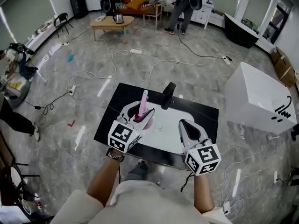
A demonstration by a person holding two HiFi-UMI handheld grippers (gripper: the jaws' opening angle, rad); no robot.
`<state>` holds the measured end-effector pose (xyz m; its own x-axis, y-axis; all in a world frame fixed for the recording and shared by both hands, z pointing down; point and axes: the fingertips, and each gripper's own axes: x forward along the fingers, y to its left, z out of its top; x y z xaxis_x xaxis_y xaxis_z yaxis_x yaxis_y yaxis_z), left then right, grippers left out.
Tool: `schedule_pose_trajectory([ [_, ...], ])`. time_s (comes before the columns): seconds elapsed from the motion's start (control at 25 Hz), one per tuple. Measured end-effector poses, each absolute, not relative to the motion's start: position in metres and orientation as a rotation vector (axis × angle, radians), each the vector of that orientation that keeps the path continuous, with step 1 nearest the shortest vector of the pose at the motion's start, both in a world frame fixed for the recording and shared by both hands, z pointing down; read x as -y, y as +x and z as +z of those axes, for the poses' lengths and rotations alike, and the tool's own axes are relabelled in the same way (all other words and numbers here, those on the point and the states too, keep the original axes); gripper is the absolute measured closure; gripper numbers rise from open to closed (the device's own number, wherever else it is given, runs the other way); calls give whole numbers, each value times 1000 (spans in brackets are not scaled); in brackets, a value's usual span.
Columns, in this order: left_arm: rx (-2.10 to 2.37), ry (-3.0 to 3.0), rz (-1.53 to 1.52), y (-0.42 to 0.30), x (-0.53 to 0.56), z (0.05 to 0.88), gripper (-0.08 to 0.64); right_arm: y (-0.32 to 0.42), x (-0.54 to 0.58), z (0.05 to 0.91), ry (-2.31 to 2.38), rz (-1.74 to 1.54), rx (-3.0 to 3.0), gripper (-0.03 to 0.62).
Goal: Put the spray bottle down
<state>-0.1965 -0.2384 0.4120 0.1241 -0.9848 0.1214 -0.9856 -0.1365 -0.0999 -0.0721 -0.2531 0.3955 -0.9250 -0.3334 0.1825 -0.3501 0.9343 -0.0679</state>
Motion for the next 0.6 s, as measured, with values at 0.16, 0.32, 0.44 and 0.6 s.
schedule_pose_trajectory([
  [0.16, 2037, 2355, 260, -229, 279, 419, 379, -99, 282, 402, 555, 179, 2900, 586],
  [0.32, 2026, 2335, 253, -257, 313, 430, 379, -117, 305, 411, 593, 212, 2872, 586],
  [0.44, 2010, 2329, 245, -273, 336, 443, 379, -132, 317, 420, 615, 226, 2847, 586],
  [0.6, 1971, 2320, 260, -288, 370, 466, 379, -146, 335, 430, 643, 254, 2812, 586],
])
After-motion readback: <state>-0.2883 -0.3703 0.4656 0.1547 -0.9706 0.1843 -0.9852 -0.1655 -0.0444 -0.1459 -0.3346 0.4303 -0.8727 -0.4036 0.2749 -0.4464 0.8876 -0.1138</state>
